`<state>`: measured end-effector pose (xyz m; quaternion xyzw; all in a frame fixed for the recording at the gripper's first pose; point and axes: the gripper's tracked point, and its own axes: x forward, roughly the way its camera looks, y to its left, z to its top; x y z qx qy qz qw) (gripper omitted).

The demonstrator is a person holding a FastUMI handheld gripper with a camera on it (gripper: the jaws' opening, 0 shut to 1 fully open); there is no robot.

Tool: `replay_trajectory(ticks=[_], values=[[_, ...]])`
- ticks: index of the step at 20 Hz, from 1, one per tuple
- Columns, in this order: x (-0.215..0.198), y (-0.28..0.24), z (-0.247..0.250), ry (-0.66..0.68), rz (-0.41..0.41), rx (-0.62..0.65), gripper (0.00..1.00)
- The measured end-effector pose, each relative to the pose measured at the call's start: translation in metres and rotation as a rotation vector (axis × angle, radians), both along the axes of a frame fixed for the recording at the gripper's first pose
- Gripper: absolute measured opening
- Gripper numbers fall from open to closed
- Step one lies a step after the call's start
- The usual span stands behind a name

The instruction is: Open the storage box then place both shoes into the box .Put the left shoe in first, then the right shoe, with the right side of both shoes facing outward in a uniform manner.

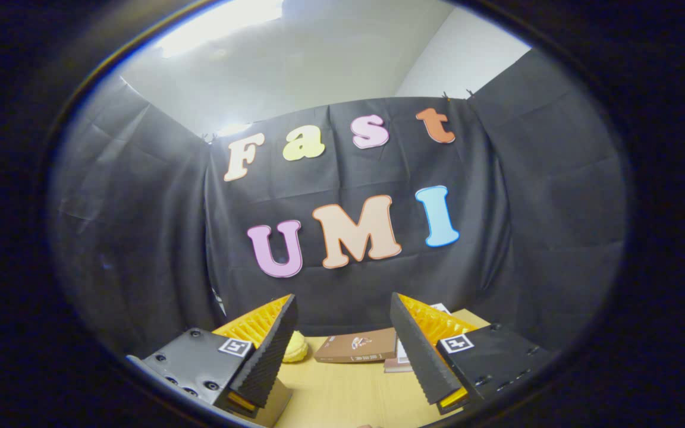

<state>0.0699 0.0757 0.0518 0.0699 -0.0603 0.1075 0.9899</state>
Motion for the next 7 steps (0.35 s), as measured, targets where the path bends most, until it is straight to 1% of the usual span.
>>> replay_trajectory(ticks=[4, 7], values=[[-0.007, -0.021, -0.004, 0.010, 0.005, 0.006, 0.98], [-0.013, -0.038, -0.015, 0.026, 0.001, -0.013, 0.98]])
